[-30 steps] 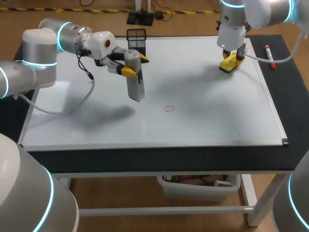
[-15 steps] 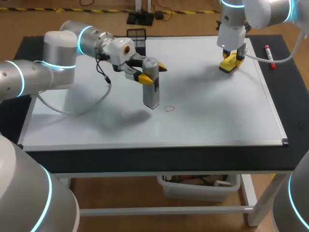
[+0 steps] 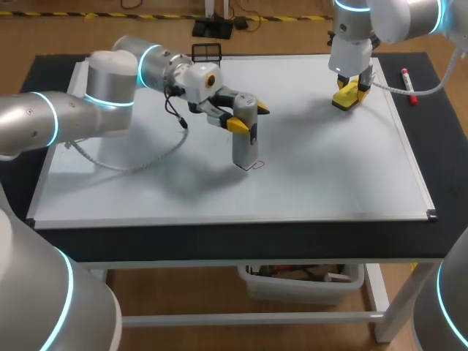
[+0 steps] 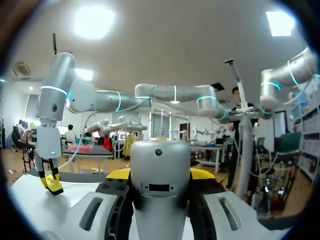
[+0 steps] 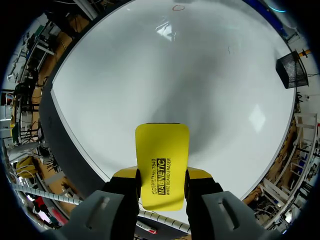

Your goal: Pick up the inspection probe, press it on each red-marked spot on the whiteboard one by one, put down the probe, pick up the eraser, and wipe off all the red marks.

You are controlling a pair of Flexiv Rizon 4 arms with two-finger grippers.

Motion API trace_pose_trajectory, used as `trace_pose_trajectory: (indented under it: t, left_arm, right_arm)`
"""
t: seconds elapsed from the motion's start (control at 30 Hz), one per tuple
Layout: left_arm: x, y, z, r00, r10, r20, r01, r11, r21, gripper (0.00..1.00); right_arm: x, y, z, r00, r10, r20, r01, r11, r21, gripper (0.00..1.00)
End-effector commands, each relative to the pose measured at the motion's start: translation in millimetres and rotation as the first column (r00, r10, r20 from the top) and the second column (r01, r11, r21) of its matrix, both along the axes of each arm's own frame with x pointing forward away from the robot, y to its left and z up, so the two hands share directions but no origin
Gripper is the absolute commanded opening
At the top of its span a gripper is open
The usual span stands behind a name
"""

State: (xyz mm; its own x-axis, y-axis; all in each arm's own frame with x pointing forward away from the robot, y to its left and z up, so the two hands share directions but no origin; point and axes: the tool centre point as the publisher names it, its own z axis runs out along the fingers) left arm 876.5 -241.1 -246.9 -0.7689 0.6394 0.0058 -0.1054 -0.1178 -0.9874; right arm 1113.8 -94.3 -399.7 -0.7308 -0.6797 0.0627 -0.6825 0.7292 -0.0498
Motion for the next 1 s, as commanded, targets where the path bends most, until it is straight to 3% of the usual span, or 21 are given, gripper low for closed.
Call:
trace_pose_trajectory:
  t: [0.03,0.4,1.0]
  left_arm:
    - [10.1,-7.8,-10.2,1.0,-0.021,0.001,0.021,1.0,-0.022,0.0]
    - [22.4,-17.7,-15.5,1.0,-0.026,-0.011,0.026,0.999,-0.02,0.0]
    - [27.1,-22.0,-20.6,0.999,-0.031,-0.033,0.031,1.0,0.0,0.0]
  right_arm:
    - [0.4,-0.6,1.5,1.0,0.002,-0.002,-0.002,1.0,-0.003,0.0]
    - [0.4,-0.6,1.5,1.0,0.002,-0.002,-0.002,1.0,-0.003,0.0]
    - [0.4,-0.6,1.5,1.0,0.002,-0.002,-0.002,1.0,-0.003,0.0]
